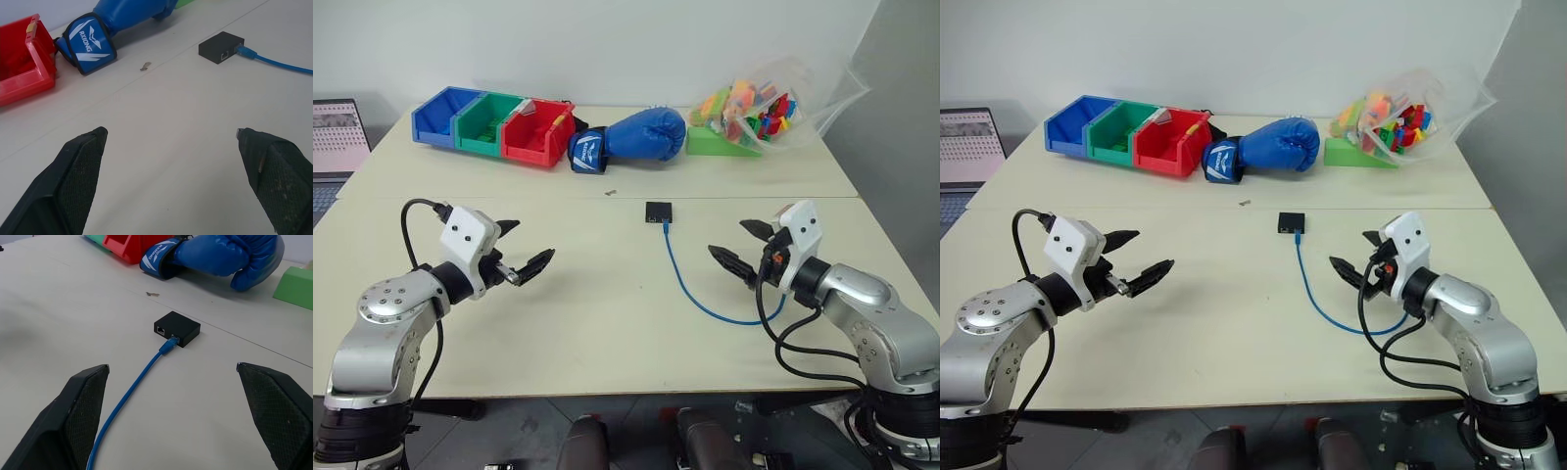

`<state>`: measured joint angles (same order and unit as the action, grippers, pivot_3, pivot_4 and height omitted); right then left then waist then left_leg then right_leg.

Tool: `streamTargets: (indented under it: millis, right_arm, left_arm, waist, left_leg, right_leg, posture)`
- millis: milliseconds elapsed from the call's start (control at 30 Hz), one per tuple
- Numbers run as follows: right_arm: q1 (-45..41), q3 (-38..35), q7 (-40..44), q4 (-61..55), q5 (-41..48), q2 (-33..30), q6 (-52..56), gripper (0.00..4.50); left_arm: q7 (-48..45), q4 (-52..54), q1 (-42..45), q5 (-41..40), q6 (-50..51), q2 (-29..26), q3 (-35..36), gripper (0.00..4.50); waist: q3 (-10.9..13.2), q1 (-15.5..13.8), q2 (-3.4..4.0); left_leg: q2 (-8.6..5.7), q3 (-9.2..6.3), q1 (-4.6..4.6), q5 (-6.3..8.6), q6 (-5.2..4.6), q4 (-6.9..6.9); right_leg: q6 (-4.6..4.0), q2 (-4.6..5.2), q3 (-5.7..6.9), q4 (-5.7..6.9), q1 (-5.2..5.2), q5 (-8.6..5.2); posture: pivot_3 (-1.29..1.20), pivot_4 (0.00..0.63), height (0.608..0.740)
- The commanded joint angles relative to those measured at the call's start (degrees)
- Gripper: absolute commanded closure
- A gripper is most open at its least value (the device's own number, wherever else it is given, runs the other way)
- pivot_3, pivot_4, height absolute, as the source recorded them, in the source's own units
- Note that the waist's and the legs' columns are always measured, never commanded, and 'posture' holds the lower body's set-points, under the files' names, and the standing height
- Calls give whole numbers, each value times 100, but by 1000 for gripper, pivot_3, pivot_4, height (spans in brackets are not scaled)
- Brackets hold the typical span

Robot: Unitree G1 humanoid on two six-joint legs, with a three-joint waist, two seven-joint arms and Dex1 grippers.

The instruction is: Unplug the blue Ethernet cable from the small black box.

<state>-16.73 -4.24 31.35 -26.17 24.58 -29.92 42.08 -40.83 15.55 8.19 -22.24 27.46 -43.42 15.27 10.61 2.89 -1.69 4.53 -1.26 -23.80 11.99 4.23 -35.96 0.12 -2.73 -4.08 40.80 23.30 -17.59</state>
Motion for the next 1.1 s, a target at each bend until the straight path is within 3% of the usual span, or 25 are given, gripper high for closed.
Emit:
streamTargets:
  millis: [33,333,533,667,800,933,1100]
  right_arm:
    - [-70,-10,76,-55,14,-59,-172,93]
    - [-72,231,66,40,-96,56,-317,93]
    - [-186,851,-355,291,-536,503,-418,93]
    - [-568,1622,-1144,1140,-1327,1406,-717,93]
    - [-1044,1872,-1874,2295,-1935,2159,-1096,93]
    - [-1615,1744,-2763,3771,-2368,2900,-1661,93]
    - [-1992,1444,-3315,4843,-2507,3346,-2131,93]
  left_arm:
    - [-150,353,-46,-158,20,-124,139,3]
    - [-225,444,-108,-153,67,-112,89,3]
    - [-459,666,-163,-344,290,-184,-78,3]
    - [-975,718,-168,-716,453,-261,-209,3]
    - [-1095,621,6,-786,447,-257,-272,3]
    - [-1148,528,125,-709,370,-234,-378,3]
    - [-1137,529,105,-642,293,-214,-407,3]
  waist:
    - [0,0,0]
    - [0,0,0]
    - [0,13,0]
    - [0,44,0]
    - [0,38,0]
    - [-1,33,-1]
    - [-1,32,-1]
  left_leg:
    - [0,0,0,0,0,0]
    - [0,0,0,0,0,0]
    - [1,0,0,0,0,0]
    - [4,-1,1,0,0,0]
    - [5,0,-3,0,0,0]
    - [2,2,-5,0,1,-1]
    - [3,2,-9,0,0,2]
  right_leg:
    - [0,0,0,0,0,0]
    - [0,0,0,0,0,0]
    - [0,0,-1,0,1,0]
    - [0,-3,-1,3,5,0]
    - [0,-6,-1,6,9,0]
    - [0,-3,-2,5,10,1]
    - [-2,-3,-2,4,11,1]
  posture:
    - [0,150,740]
    - [0,150,740]
    - [0,150,740]
    - [0,150,740]
    - [0,150,740]
    - [0,150,740]
    - [0,150,740]
